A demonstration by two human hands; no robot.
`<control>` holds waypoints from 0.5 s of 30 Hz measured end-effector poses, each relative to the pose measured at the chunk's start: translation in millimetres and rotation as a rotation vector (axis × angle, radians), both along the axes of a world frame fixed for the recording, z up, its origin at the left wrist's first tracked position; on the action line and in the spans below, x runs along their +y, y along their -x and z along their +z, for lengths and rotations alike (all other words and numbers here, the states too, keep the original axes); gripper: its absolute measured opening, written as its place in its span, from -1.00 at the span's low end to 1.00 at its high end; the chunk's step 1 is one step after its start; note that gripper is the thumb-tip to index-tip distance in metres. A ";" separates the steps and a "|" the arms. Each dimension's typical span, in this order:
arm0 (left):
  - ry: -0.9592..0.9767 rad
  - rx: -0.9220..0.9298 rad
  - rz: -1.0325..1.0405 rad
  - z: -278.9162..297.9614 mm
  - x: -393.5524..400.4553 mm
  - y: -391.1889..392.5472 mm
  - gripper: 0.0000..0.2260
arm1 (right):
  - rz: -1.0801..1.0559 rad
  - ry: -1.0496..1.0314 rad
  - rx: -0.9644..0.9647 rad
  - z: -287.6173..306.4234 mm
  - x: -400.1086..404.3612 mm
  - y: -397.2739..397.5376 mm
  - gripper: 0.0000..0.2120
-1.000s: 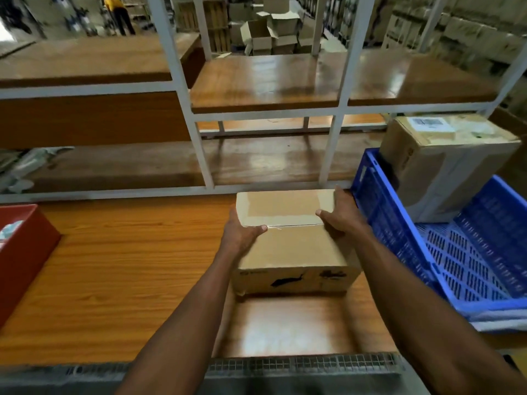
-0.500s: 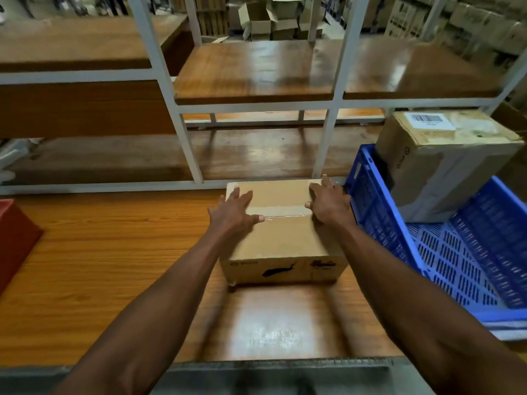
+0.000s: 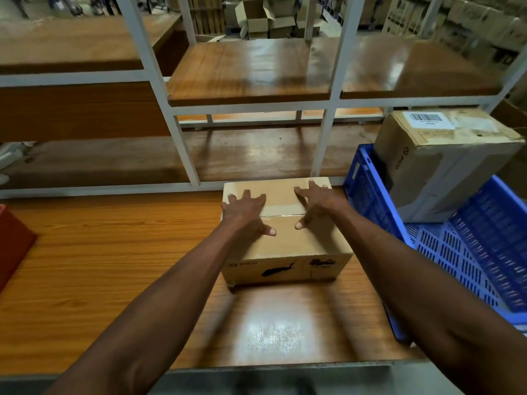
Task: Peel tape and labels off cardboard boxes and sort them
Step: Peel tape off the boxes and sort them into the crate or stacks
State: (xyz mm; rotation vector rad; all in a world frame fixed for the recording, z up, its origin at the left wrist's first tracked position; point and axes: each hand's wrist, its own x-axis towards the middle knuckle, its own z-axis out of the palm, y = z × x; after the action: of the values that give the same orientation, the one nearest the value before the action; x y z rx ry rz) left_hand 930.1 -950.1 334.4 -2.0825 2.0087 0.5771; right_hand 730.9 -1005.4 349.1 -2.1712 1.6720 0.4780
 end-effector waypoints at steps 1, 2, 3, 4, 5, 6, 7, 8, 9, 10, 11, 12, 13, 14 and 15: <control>0.012 0.000 0.005 0.6 -0.5 -0.7 -0.03 | 0.005 0.003 0.014 4.4 0.2 -1.9 0.17; 0.026 0.004 0.012 1.6 -1.0 -1.9 -0.04 | 0.016 0.007 0.036 9.0 -0.1 -5.2 0.15; 0.035 0.008 0.015 2.6 -0.7 -2.6 -0.05 | 0.031 0.007 0.060 12.7 -0.8 -9.6 0.12; 0.039 0.011 0.014 2.8 -0.7 -3.1 -0.06 | 0.043 -0.003 0.080 15.5 -0.2 -14.3 0.09; 0.040 0.012 0.013 2.6 -0.6 -3.2 -0.06 | 0.045 -0.013 0.090 15.5 1.1 -19.0 0.07; 0.042 0.014 0.015 1.9 -0.1 -2.7 -0.07 | 0.048 -0.009 0.094 12.5 3.1 -22.2 0.06; 0.040 0.014 0.016 1.8 0.6 -2.0 -0.07 | 0.045 0.011 0.092 7.8 6.0 -23.7 0.06; 0.031 0.013 0.016 2.8 1.2 -1.9 -0.06 | 0.038 0.043 0.084 2.7 9.6 -23.4 0.04; 0.013 0.007 0.014 4.4 1.4 -1.8 -0.05 | 0.031 0.072 0.071 -1.3 12.8 -21.5 0.03; -0.009 0.001 0.009 6.8 1.2 -0.6 -0.05 | 0.030 0.087 0.059 -2.9 14.3 -18.0 0.03; -0.038 -0.006 0.001 8.6 1.2 1.6 -0.06 | 0.035 0.085 0.047 -2.2 14.2 -13.9 0.05; -0.073 -0.011 -0.007 9.3 1.4 4.9 -0.07 | 0.041 0.071 0.038 0.4 14.4 -11.3 0.08; -0.105 -0.012 -0.011 9.0 2.1 8.7 -0.08 | 0.045 0.059 0.033 3.4 14.8 -9.9 0.10; -0.121 -0.009 -0.011 7.3 3.2 12.7 -0.08 | 0.049 0.055 0.032 5.3 15.7 -9.8 0.10; -0.113 -0.008 -0.007 5.1 4.3 16.3 -0.06 | 0.046 0.053 0.035 6.0 16.4 -11.1 0.11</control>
State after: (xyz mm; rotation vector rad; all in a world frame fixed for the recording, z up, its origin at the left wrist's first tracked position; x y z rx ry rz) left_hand 913.8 -945.8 339.5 -2.0083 1.9304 0.6635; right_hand 742.1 -989.0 355.1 -2.2564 1.6740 0.4927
